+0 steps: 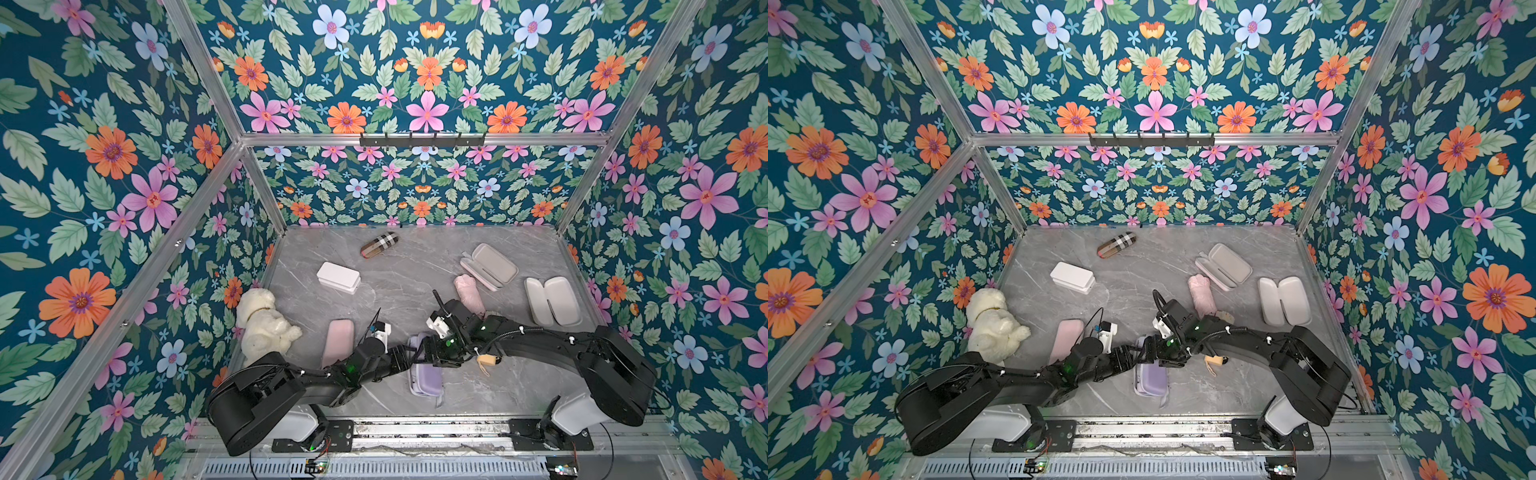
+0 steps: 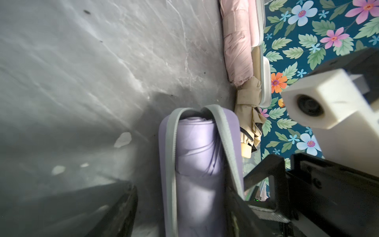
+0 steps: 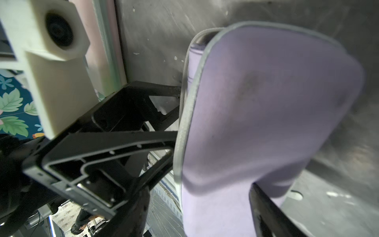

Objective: Put umbrellas into zippered umbrella sleeves
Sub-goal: Close the umbrella sleeve at the center of the board, then pick up the umbrella sleeve at the center of the board.

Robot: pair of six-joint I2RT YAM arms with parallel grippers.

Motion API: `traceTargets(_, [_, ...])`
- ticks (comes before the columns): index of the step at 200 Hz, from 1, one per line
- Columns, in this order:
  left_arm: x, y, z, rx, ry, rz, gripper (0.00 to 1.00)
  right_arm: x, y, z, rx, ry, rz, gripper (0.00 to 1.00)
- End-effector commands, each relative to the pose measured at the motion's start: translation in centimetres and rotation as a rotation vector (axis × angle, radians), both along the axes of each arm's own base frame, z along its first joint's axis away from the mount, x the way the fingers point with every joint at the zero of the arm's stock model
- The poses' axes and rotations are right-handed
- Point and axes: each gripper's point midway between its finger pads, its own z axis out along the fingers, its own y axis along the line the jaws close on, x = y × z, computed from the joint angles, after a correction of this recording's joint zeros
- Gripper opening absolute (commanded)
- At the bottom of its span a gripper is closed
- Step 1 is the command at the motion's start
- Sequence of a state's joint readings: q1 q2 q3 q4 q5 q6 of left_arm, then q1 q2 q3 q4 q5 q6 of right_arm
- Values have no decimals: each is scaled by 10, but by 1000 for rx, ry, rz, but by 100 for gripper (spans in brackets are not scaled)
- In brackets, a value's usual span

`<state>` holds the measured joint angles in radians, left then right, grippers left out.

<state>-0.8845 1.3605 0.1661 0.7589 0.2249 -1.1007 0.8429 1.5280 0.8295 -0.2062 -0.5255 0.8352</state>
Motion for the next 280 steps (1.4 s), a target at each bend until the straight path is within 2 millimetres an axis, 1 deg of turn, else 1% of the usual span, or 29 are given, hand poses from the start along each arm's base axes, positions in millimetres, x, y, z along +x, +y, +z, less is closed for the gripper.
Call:
traceTargets(1, [-9,3,-4,24,25,-33,73,5,6,14,73,-9,-16,70])
traceTargets(35, [-5,22,-2,96,-2,-19,79,10,3,29,122,-27,-37,67])
traceTargets(55, [-1,37,-7,126,12,4,80,12,5,30,131,-23,-38,67])
traceTargets(66, [2,44,-3,120,7,23,80,13,7,28,136,-18,-41,66])
traceTargets(84, [6,49,8,96,-17,49,83,15,12,26,158,-9,-53,65])
traceTargets(103, [8,53,14,65,-28,75,90,15,18,26,168,-7,-54,64])
traceTargets(127, [4,51,17,26,-41,65,93,19,28,26,173,-15,-55,65])
traceTargets(140, [1,48,14,26,-32,44,94,22,34,22,177,-7,-63,65])
traceTargets(154, [-3,46,5,56,-20,22,95,25,38,21,197,0,-72,65])
traceTargets(178, [-6,39,2,65,-19,-14,94,25,40,17,198,8,-59,64])
traceTargets(191, [-6,37,-2,80,-14,-30,92,24,39,18,228,21,-50,63])
traceTargets(197, [-7,36,-4,90,-9,-37,91,24,39,22,252,26,-48,62])
traceTargets(210, [-9,37,-13,115,13,-47,88,25,32,33,294,21,-50,61])
traceTargets(222, [-12,37,-19,131,32,-62,84,26,21,41,302,5,-65,61])
traceTargets(234, [-15,39,-25,145,51,-67,78,26,7,41,276,-4,-81,61])
traceTargets(247, [-17,38,-29,151,63,-80,74,25,-10,32,231,-3,-99,62])
traceTargets(259, [-19,38,-30,152,68,-86,71,24,-26,19,179,3,-128,62])
traceTargets(268, [-20,38,-29,148,70,-87,69,22,-35,10,137,4,-141,62])
traceTargets(280, [-21,38,-27,132,74,-84,69,18,-44,-3,70,9,-143,62])
